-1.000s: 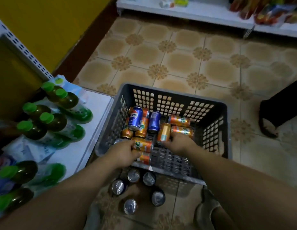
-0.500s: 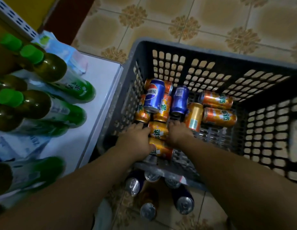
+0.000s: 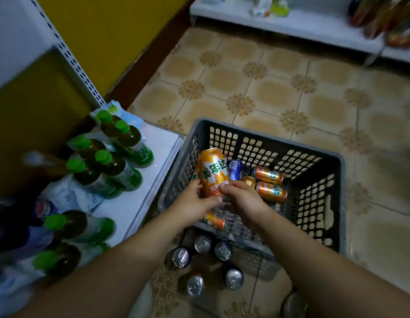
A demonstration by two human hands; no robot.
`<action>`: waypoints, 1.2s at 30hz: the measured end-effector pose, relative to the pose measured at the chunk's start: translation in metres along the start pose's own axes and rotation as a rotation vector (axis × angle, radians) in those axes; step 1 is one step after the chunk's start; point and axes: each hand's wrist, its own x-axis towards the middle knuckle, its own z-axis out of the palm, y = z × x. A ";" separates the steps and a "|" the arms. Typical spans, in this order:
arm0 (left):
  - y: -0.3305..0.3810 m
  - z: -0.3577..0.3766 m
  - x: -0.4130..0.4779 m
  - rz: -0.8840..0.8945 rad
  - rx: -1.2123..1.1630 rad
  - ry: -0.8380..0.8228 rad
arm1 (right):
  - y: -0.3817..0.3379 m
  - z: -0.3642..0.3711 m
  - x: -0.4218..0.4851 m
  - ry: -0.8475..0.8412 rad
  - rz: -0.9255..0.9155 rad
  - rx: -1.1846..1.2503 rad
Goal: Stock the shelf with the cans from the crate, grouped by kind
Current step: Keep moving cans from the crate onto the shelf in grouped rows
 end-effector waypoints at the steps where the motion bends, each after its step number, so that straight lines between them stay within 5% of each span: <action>1: 0.012 -0.004 -0.016 0.023 -0.088 0.021 | -0.013 0.004 -0.018 -0.042 -0.044 0.028; 8: 0.079 -0.061 -0.152 0.274 -0.243 0.216 | -0.114 0.052 -0.151 -0.126 -0.402 -0.086; 19: 0.091 -0.170 -0.392 0.521 0.015 0.558 | -0.196 0.207 -0.355 -0.254 -0.943 -0.272; 25: -0.006 -0.243 -0.517 0.119 0.318 0.896 | -0.168 0.322 -0.420 -0.505 -0.986 -0.434; 31: -0.107 -0.269 -0.602 -0.370 0.534 0.929 | -0.120 0.399 -0.440 -0.629 -0.994 -0.555; 36: -0.126 -0.274 -0.622 -0.469 0.541 0.919 | -0.111 0.442 -0.435 -0.649 -1.011 -0.576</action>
